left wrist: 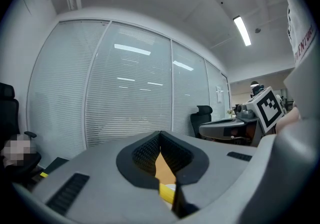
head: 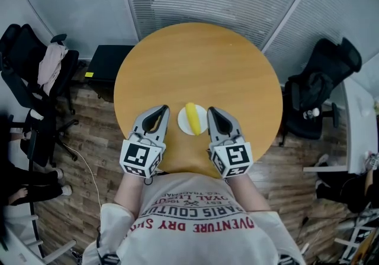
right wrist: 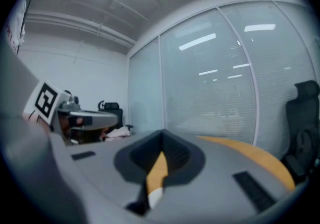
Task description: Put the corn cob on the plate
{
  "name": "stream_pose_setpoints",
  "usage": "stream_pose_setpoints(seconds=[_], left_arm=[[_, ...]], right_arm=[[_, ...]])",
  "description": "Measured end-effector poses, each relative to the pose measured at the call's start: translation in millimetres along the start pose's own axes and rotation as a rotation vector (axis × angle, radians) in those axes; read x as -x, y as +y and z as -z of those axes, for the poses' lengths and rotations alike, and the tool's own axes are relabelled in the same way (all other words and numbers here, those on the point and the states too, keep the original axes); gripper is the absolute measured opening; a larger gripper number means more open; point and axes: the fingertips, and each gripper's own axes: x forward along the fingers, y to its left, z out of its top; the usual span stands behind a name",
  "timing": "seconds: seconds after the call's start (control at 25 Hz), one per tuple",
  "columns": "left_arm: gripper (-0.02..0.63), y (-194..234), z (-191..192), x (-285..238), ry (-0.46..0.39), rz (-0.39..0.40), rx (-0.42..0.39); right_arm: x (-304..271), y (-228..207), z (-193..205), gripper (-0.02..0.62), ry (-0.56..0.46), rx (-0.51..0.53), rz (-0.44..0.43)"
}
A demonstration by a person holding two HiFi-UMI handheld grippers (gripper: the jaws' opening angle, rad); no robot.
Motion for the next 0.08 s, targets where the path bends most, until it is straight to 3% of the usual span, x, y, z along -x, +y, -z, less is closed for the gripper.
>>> stream_pose_setpoints(seconds=[0.08], left_arm=[[0.034,2.3,-0.9,-2.0,-0.002,-0.002,-0.001]], right_arm=[[-2.6,-1.2,-0.8,0.029,-0.001,0.0,0.002]])
